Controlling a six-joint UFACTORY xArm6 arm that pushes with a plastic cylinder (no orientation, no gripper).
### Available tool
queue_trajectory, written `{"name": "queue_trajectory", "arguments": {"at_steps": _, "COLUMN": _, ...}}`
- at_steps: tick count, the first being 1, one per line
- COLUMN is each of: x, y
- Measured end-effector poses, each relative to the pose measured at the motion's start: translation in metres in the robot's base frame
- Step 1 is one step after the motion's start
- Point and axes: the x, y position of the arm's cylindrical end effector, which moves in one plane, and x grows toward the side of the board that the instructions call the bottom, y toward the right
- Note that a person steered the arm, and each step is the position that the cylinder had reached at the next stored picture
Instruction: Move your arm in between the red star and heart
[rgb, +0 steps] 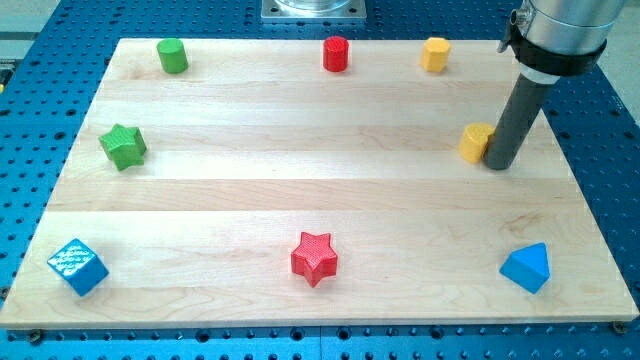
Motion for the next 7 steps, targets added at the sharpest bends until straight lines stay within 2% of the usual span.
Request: {"name": "queue_trajectory", "arguments": {"at_steps": 7, "x": 0.009, "y": 0.009}}
